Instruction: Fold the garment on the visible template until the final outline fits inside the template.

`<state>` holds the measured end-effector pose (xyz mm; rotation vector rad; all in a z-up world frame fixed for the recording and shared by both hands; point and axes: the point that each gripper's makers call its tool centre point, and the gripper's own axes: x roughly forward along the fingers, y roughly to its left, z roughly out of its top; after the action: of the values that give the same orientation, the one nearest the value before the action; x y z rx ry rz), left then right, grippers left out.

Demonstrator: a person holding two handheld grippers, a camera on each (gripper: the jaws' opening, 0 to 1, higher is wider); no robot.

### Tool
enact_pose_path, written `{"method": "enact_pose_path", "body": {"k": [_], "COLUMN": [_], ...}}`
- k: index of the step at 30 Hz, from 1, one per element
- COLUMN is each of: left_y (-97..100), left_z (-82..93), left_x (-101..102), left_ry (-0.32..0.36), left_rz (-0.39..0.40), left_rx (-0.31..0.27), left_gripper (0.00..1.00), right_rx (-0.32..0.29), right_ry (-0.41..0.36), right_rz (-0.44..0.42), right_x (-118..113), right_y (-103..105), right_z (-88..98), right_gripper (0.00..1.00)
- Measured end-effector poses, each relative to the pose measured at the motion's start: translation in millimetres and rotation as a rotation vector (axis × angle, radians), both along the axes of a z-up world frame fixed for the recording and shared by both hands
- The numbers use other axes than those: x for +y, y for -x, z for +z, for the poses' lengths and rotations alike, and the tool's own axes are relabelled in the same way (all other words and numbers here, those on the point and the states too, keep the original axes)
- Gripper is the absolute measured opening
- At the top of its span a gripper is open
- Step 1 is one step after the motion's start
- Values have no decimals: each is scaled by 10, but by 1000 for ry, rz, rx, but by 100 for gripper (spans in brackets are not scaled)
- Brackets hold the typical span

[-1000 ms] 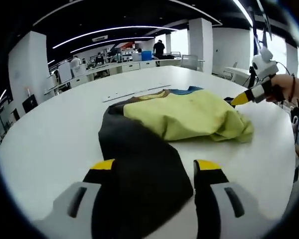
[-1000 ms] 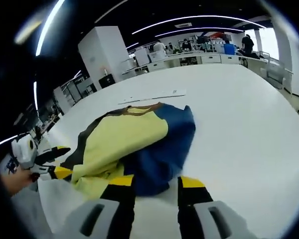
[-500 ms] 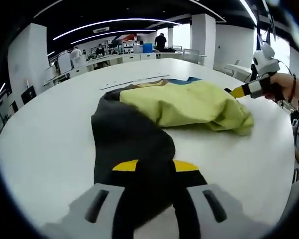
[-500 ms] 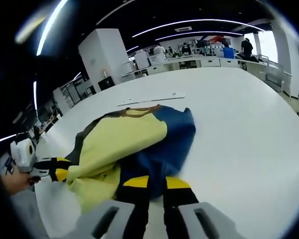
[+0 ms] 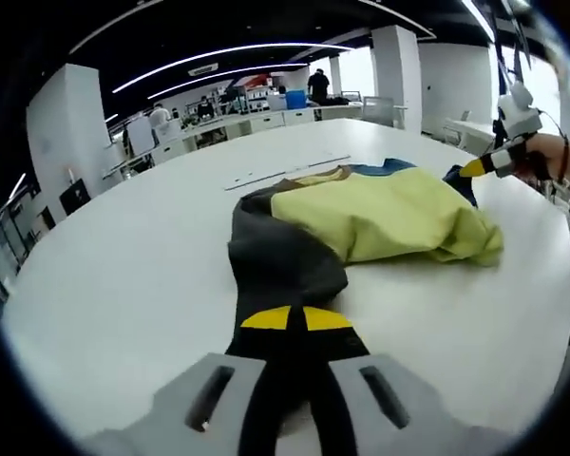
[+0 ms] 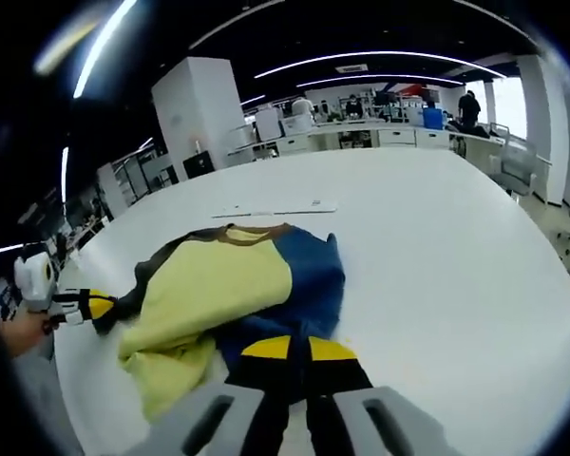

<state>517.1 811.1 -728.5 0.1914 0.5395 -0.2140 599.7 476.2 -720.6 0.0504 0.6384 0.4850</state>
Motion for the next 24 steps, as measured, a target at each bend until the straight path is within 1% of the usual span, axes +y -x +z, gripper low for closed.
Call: {"method": "enact_pose_path", "body": {"k": [3, 6, 9, 15, 16, 18, 24], "left_y": [-39, -64, -82, -94, -69, -60, -48], "left_z": [41, 77, 116, 100, 107, 115, 124], "left_x": [190, 361, 517, 750, 757, 818, 950], "left_ry": [-19, -31, -36, -39, -36, -33, -67], "left_rz": [34, 68, 93, 140, 150, 165, 166], "left_rx": [-5, -5, -8, 6, 6, 7, 18], "left_gripper": [0, 0, 0, 0, 0, 0, 0], "right_rx": [-15, -18, -19, -25, -29, -34, -41], "right_ry": [16, 43, 52, 83, 89, 93, 130], "right_rz": [-22, -30, -36, -55, -61, -66, -63], "right_x": [-114, -218, -286, -466, -504, -515, -607], "right_y": [-53, -83, -87, -130, -143, -143, -189], "right_z": [64, 65, 75, 103, 119, 159, 195], "right_gripper": [0, 0, 0, 0, 0, 0, 0]}}
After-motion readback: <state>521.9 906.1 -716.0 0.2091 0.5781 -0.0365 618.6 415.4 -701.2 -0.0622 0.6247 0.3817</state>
